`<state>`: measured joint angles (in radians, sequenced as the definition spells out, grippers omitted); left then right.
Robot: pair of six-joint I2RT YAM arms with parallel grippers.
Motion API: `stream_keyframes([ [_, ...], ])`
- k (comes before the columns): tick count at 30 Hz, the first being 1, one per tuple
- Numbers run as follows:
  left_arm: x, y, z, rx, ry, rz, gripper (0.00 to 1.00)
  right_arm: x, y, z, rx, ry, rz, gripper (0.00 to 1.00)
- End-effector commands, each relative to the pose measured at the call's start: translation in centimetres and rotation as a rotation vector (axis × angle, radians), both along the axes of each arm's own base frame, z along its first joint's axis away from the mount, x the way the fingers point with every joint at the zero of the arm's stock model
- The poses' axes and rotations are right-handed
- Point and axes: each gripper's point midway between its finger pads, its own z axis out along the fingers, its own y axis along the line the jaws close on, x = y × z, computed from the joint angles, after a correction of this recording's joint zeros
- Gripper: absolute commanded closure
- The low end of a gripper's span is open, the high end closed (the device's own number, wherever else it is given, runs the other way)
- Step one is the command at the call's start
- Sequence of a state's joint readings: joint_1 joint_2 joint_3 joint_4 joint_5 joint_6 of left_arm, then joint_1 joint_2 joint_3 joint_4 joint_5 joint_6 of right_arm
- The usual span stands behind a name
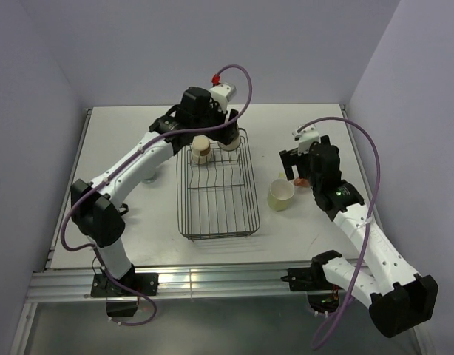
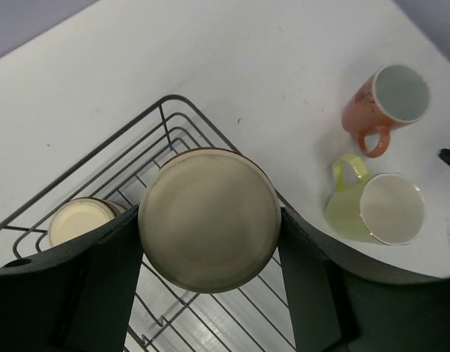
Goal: Load the cups into the dish rack
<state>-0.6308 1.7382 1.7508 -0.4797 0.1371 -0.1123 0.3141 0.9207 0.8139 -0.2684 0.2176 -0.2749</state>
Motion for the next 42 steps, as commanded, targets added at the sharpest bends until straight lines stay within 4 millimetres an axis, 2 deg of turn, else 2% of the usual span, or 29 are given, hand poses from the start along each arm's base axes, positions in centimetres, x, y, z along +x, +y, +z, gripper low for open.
stream_keyframes([
  [1,1.9,-0.3,0.2,0.012,-0.085,0.061,1.00,-0.1,1.1,1.3,0.118,0.012,0.011,0.00],
  [7,3.4,-1.0,-2.2,0.035,-0.083,0.087,1.00,0.3,1.4,-0.2,0.144,0.104,-0.012,0.00],
  [13,4.1,-0.5,-4.4,0.072,-0.114,0.103,1.00,0.5,2.0,-0.2,0.200,0.115,-0.010,0.00],
  [15,4.5,-0.7,-4.0,0.056,-0.149,0.102,1.00,0.6,2.2,-0.1,0.207,0.110,-0.007,0.00],
  [20,5.1,-1.0,-5.1,0.070,-0.150,0.105,1.00,0.8,2.4,0.2,0.218,0.110,-0.004,0.00],
  [24,5.5,-1.5,-5.3,0.055,-0.160,0.098,1.00,0.9,2.5,0.3,0.220,0.109,0.000,0.00],
  [35,5.8,-2.0,-8.2,0.075,-0.109,0.096,1.00,1.1,2.9,0.4,0.233,0.118,0.016,0.00],
  [42,6.2,-1.9,-9.4,0.088,-0.095,0.107,1.00,1.2,3.3,0.3,0.245,0.125,0.024,0.00],
])
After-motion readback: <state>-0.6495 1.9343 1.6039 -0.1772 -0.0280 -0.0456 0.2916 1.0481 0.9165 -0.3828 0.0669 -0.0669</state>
